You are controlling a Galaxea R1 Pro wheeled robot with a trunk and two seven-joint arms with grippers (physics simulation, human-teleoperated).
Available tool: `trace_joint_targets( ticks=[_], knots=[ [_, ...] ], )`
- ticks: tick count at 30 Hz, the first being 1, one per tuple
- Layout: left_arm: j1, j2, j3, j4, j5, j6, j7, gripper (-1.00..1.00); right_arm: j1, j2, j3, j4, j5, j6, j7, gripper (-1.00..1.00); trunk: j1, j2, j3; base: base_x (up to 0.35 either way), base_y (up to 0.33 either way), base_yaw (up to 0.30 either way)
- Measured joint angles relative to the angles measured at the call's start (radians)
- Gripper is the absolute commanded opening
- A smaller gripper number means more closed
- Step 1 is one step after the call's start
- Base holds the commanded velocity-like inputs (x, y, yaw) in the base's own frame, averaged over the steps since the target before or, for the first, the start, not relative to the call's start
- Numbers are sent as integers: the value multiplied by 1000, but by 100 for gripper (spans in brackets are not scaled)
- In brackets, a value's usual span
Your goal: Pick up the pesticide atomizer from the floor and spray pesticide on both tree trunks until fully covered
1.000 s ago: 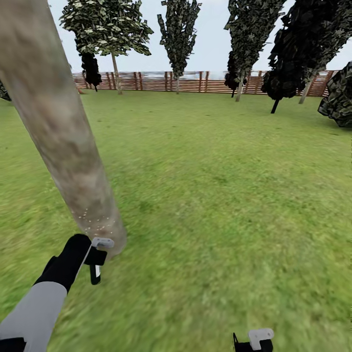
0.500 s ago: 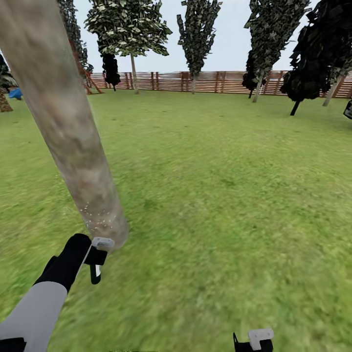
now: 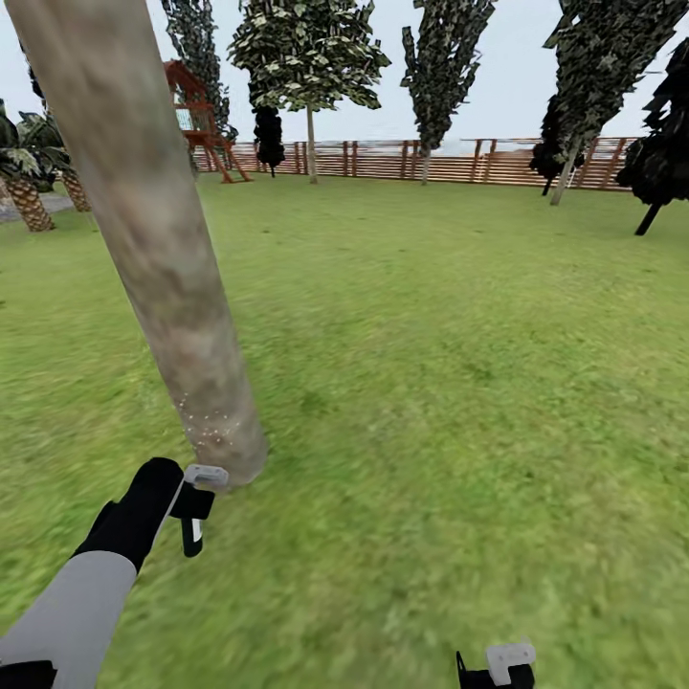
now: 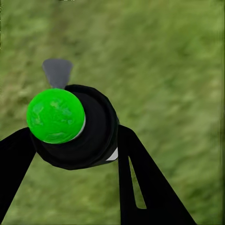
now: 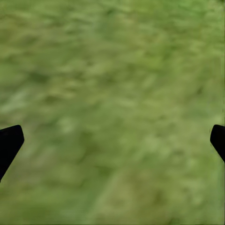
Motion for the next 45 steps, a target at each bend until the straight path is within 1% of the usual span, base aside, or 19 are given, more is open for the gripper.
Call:
trace_joint_targets(
  ticks=[7,9,12,22,25,27,30,35,45],
  knots=[
    [0,-3,3,-1,-1,0,0,-100,0,0,0,0,0,0,0,100,0,0,0,233,-207,247],
    [0,-4,2,0,1,0,0,-100,0,0,0,0,0,0,0,100,0,0,0,143,-276,50],
    [0,-15,0,0,2,-1,0,-100,0,-1,-1,0,0,0,0,100,0,0,0,28,-305,8],
    [0,-16,0,-7,-3,-1,0,-100,0,0,0,0,0,0,-1,100,0,0,0,1,-310,7],
    [0,-16,1,-7,-3,-1,0,-100,0,0,0,0,0,0,-1,100,0,0,0,0,-311,215],
    [0,-16,15,-8,-3,-3,0,-100,0,0,1,0,0,0,-1,100,0,0,0,0,-311,264],
    [0,-16,25,-9,-2,-3,0,-100,0,0,0,0,0,0,-1,100,0,0,0,0,-311,274],
    [0,-16,27,-9,-3,-27,0,-100,0,0,1,0,0,0,-1,100,0,0,0,103,-310,277],
    [0,-16,33,-9,-3,-31,0,-100,0,0,1,0,0,0,0,100,0,0,0,163,-293,277]
  ],
)
